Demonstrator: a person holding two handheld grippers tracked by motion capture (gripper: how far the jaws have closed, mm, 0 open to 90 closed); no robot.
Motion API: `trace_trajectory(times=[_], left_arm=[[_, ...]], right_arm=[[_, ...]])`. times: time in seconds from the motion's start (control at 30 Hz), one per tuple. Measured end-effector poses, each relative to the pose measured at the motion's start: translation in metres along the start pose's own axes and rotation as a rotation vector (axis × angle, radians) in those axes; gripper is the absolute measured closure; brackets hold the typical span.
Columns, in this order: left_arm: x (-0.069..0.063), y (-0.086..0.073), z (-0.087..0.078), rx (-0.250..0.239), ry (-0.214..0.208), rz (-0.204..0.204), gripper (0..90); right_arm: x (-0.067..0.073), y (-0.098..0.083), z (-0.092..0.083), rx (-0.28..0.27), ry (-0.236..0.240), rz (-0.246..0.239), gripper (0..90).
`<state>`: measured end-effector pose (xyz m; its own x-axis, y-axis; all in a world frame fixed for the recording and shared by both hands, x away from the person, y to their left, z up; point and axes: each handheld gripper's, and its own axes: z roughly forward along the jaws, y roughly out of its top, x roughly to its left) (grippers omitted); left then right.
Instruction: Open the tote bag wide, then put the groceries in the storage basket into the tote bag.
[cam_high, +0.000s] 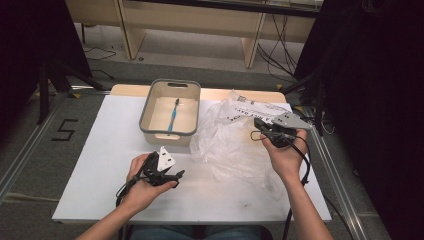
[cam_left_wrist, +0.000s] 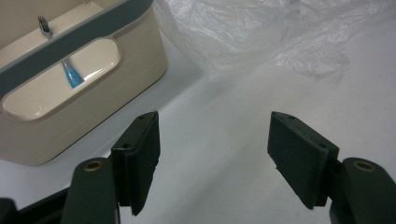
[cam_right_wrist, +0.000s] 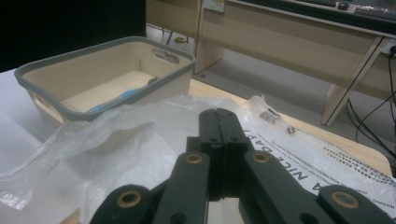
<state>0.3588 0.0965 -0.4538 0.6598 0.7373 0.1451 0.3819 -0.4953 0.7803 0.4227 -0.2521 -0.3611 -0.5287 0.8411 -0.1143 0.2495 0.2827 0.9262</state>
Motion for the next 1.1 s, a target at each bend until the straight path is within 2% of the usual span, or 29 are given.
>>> trace_trajectory(times=[0.3, 0.53, 1.1], left_arm=[[0.0007, 0.0005, -0.0004, -0.002, 0.002, 0.001, 34.1], [0.0031, -0.0017, 0.0002, -0.003, -0.002, -0.013, 34.0], [0.0070, 0.0057, -0.0064, -0.027, 0.009, -0.023, 34.0]], right_arm=[[0.0000, -0.0008, 0.0003, 0.001, 0.000, -0.001, 90.0], [-0.0008, 0.0005, 0.0019, -0.001, -0.003, 0.002, 90.0], [0.0002, -0.0004, 0.0015, -0.013, -0.002, -0.004, 90.0]])
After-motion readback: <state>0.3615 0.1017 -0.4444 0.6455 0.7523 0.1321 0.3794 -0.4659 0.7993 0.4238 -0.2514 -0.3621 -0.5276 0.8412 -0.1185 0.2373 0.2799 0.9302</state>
